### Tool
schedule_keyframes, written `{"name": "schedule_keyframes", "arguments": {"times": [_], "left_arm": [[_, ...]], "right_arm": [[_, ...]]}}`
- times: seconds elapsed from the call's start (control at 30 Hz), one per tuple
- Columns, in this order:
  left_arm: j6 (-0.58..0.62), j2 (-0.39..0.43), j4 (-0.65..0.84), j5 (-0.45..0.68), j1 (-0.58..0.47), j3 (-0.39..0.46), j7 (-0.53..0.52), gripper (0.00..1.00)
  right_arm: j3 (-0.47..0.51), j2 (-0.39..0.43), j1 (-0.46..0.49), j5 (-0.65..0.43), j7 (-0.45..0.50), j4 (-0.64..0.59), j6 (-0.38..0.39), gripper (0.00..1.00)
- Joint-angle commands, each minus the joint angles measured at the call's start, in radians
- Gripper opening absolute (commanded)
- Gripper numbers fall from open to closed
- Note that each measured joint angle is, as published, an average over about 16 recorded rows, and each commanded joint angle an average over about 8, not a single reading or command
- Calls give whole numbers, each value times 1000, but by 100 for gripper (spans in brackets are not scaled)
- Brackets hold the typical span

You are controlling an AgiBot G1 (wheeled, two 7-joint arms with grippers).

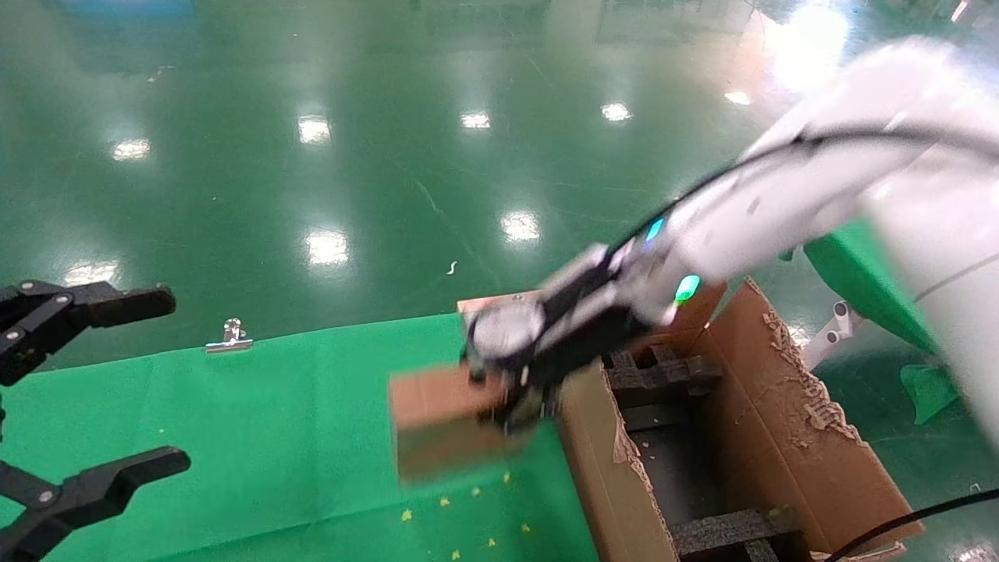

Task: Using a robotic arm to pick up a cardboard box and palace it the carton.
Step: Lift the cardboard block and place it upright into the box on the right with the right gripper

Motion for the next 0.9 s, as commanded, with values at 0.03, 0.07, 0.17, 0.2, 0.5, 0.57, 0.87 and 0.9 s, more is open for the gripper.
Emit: {"name": "schedule_keyframes", "arguments": {"times": [0.03,0.07,0.17,0.2,0.5,0.57,0.87,0.9], "left_arm": [[0,0,0,0,0,0,0,100],[0,0,0,0,0,0,0,100],[0,0,0,0,0,0,0,100],[0,0,0,0,0,0,0,100],[0,0,0,0,0,0,0,100],[0,0,0,0,0,0,0,100],[0,0,0,0,0,0,0,100],[0,0,0,0,0,0,0,100]], "right_arm": [[10,8,43,8,-7,-17,-5,0],[10,12,64,11,-14,-29,-7,0],[7,26,131,22,-34,-62,-12,0],[4,31,152,25,-39,-71,-13,0],[-36,70,256,46,-52,-111,-9,0],[-45,84,267,49,-48,-109,-9,0],[-94,231,322,33,12,-59,-13,0],[-102,255,326,29,21,-47,-14,0]]}}
